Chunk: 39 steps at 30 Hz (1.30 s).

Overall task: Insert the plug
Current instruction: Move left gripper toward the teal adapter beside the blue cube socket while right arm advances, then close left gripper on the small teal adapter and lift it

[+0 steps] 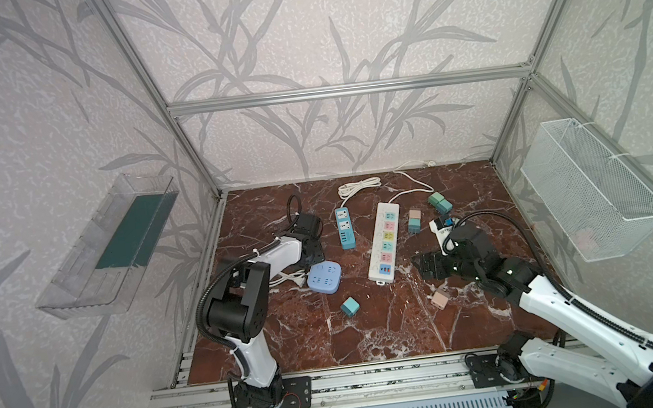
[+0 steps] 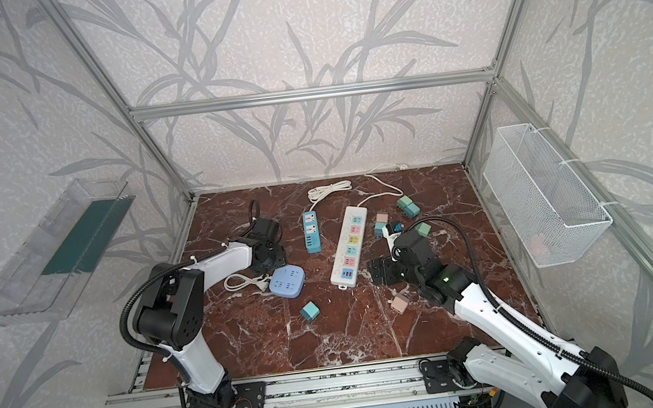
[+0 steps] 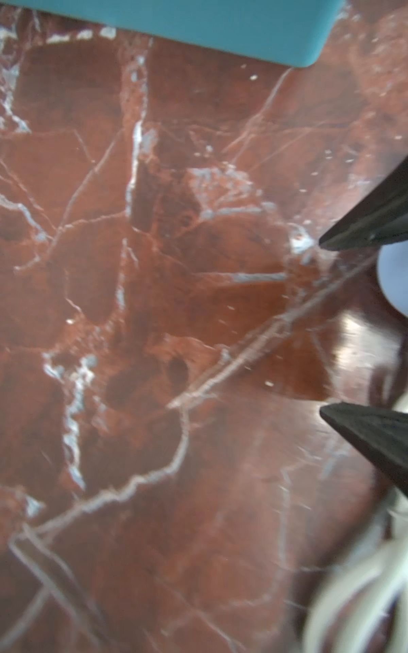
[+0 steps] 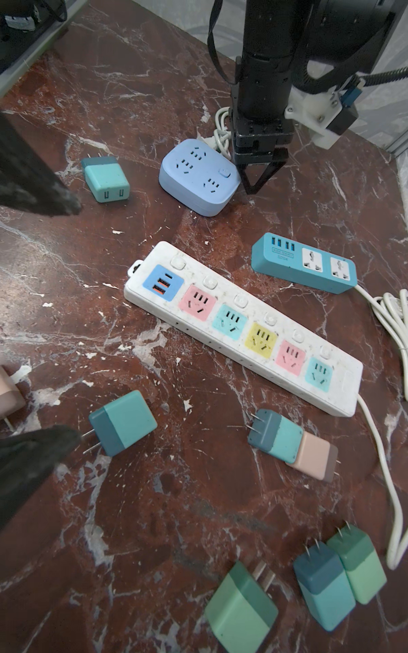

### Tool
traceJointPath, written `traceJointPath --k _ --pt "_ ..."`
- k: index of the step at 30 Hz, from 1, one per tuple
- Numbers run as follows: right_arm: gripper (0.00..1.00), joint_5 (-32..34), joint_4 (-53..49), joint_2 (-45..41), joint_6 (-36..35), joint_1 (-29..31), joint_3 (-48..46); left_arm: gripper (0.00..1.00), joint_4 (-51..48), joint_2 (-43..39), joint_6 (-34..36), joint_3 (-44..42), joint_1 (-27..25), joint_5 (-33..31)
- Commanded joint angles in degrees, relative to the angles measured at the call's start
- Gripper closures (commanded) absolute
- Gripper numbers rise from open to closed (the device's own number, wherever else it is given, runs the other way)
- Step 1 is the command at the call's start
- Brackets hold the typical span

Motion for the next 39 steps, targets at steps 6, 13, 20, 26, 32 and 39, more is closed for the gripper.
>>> traceJointPath --k 6,13,20,26,32,39 --pt "0.08 9.8 -4.4 6.1 -1.2 12.6 5.5 0.25 -3.2 -14.2 -1.8 -2.8 0.0 -3.7" --pt "0.11 16.2 -5.6 21.8 -1.7 21.7 15.3 0.35 2.2 -31.7 -8.0 -19.0 -2.2 4.7" --pt "0.12 15.8 -1.1 25.1 -2.1 21.8 17.0 0.60 3.7 -36.7 -11.2 -27.9 -12.0 11.4" --pt "0.11 19.5 -3.9 22.4 -1.3 21.8 15.7 0.76 7.1 -31.1 -12.4 -28.7 -16.3 12.3" --pt "0.10 22.6 -5.7 16.5 -0.4 21.6 12.5 0.76 10.8 -24.4 -10.9 -26.3 -17.2 9.8" --pt "0.09 23.5 -7.7 14.5 -0.2 21.1 12.0 0.74 19.6 -17.1 -12.4 -22.5 -17.4 6.4"
